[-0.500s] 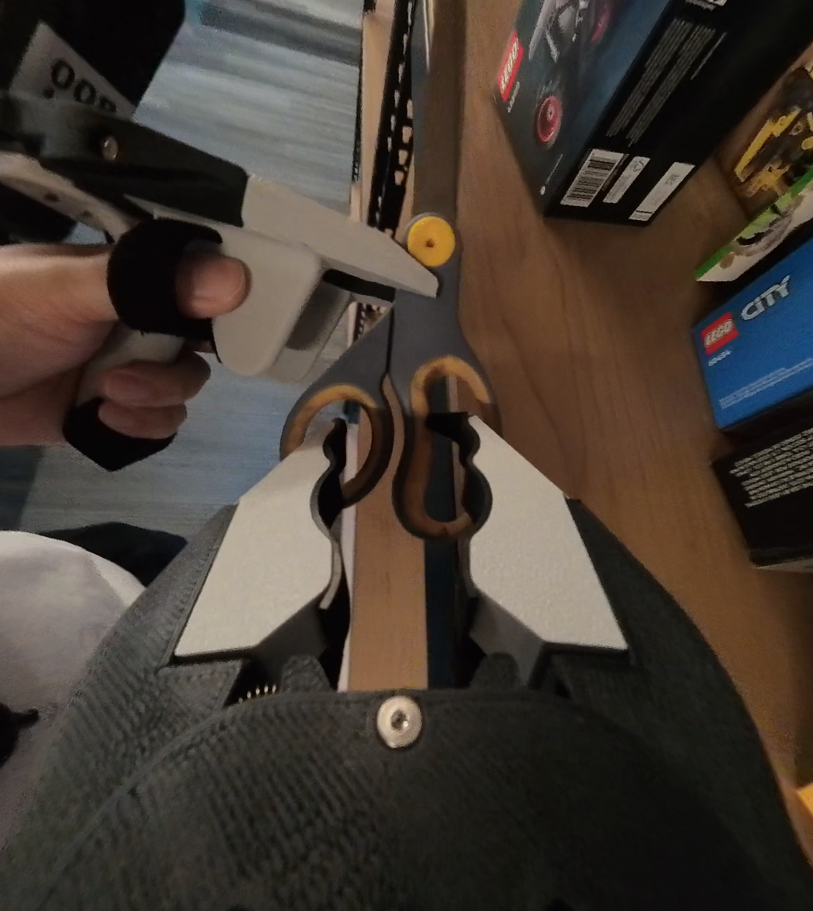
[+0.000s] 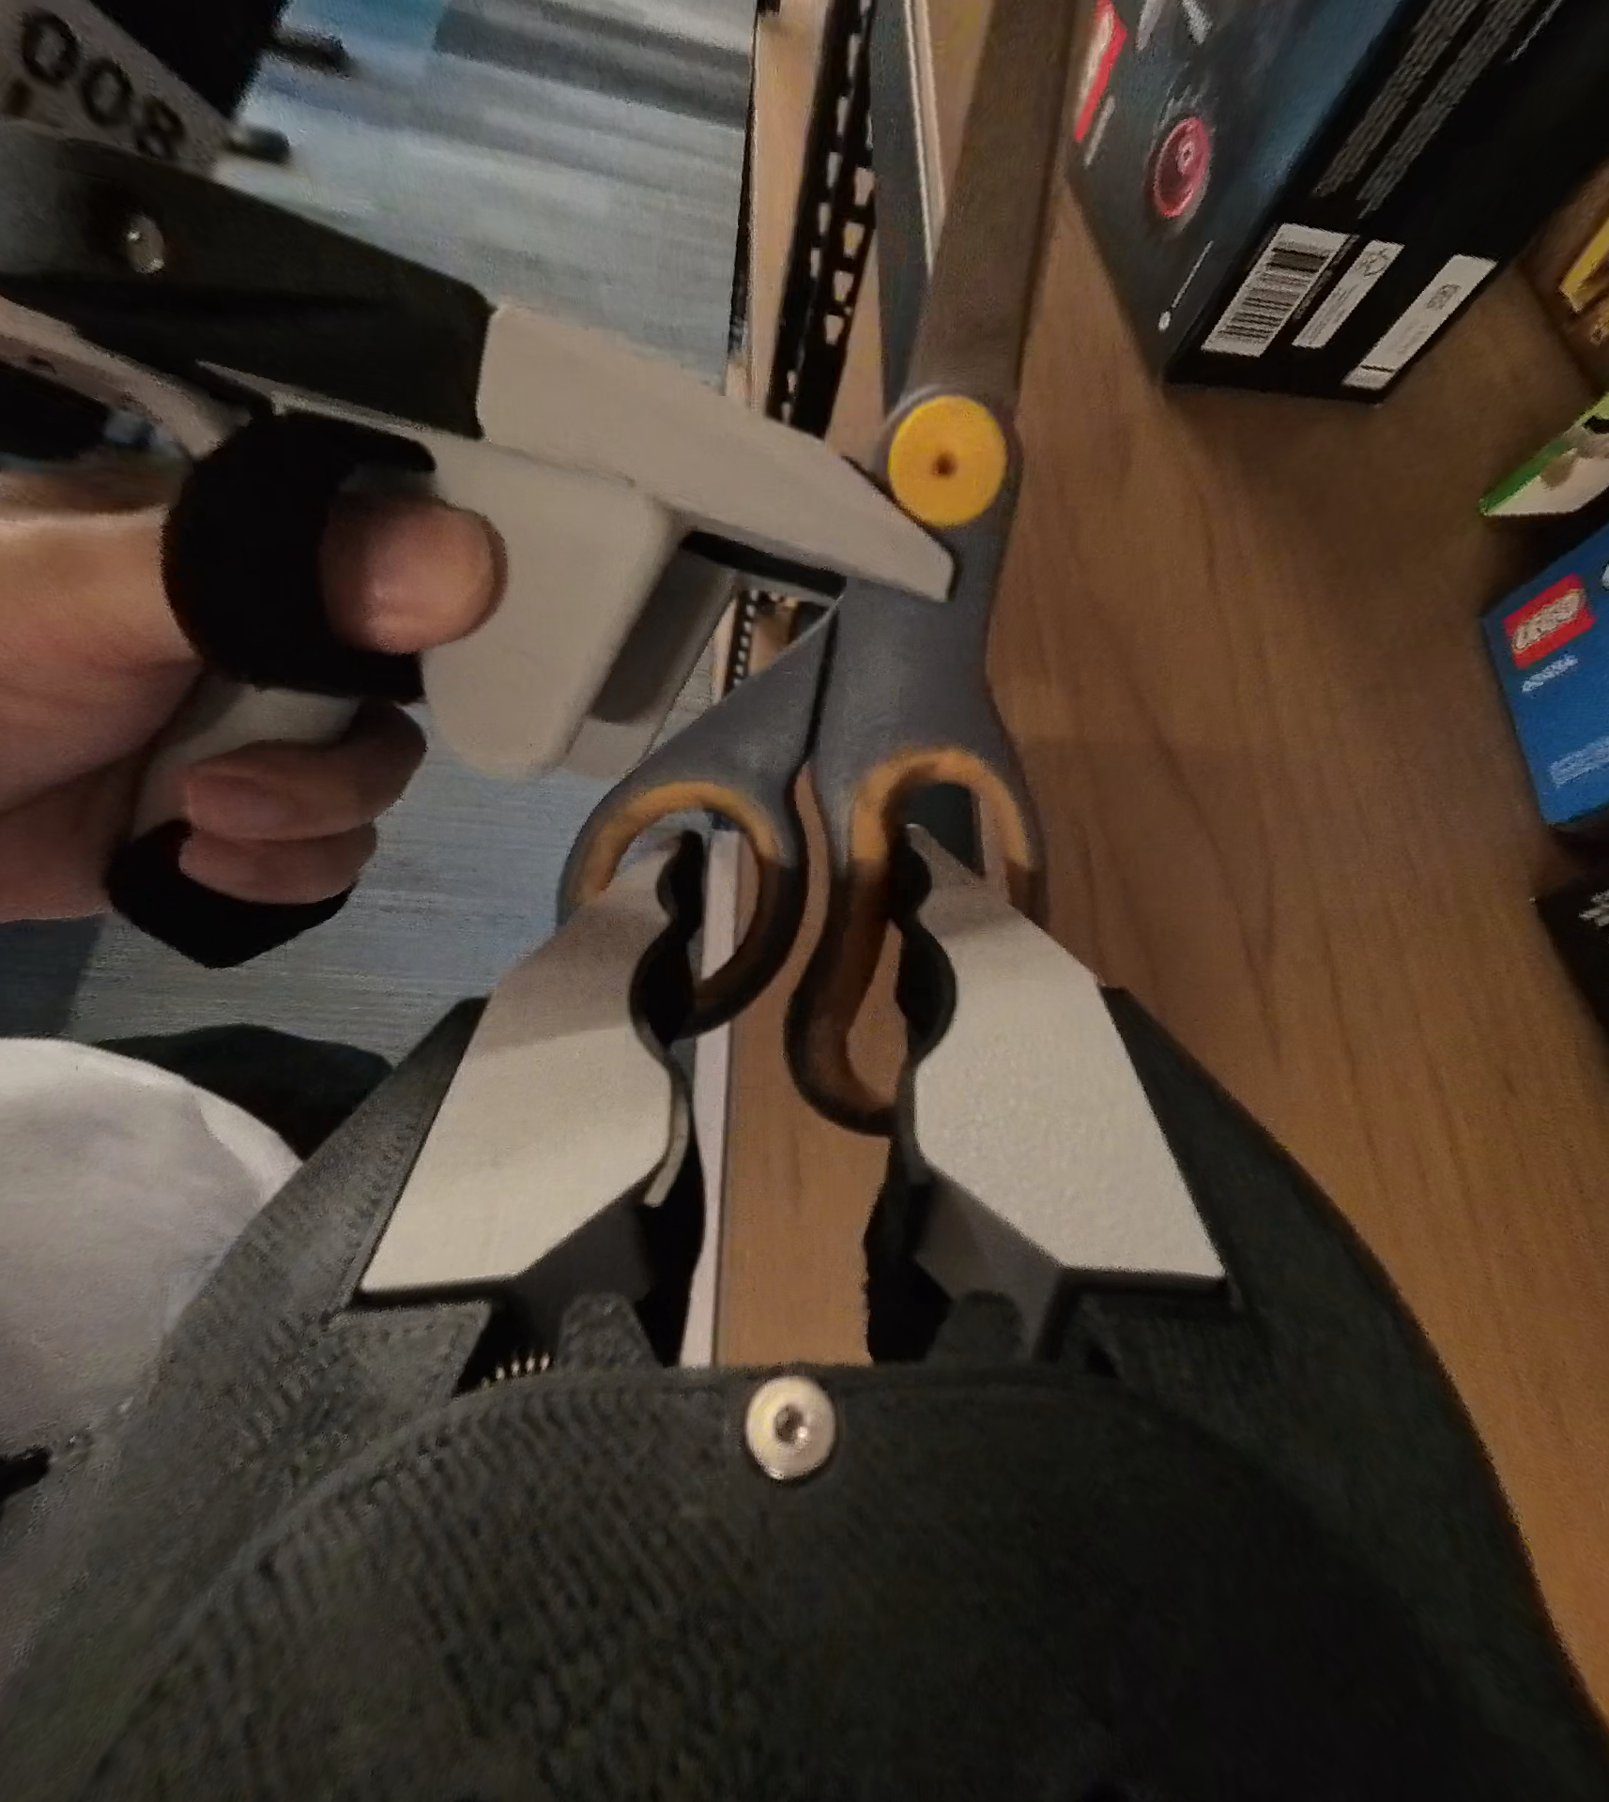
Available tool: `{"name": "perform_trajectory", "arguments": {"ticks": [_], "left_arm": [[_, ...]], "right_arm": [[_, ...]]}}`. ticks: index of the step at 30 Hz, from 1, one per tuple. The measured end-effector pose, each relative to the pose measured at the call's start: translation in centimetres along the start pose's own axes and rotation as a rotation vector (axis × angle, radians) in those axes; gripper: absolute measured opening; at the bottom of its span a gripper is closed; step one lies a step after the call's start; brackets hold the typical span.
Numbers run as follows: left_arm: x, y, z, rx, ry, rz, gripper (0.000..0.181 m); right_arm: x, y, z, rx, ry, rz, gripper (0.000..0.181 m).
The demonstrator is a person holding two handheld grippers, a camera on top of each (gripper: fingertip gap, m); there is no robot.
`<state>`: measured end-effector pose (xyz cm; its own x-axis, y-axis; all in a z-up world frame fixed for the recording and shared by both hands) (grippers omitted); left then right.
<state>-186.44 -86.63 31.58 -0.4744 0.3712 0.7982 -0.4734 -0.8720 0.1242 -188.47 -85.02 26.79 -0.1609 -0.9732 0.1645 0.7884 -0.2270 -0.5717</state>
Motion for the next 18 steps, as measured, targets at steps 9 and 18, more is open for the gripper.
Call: {"name": "perform_trajectory", "arguments": {"ticks": [9,18], "left_arm": [[0.9,0.2,-0.2,0.006,0.047,0.019,0.013],[2.2,0.3,0.0,-0.012,0.059,0.007,0.016]], "right_arm": [[0.5,0.6,0.2,0.021,-0.01,-0.06,0.033],[0.4,0.6,1.0,0.063,0.024,0.005,0.019]]}}
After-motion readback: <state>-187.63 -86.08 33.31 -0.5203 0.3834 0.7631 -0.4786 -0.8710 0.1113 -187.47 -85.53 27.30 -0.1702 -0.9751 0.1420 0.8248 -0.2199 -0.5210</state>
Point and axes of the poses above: each gripper's, where its closed fingertips meet, y out along the fingers, z out of its top, x = y × z across the jaws, the point moved 1 cm from there along -y, back along the fingers, and after that the axes turned 3 degrees about z, right-handed, at the moved point
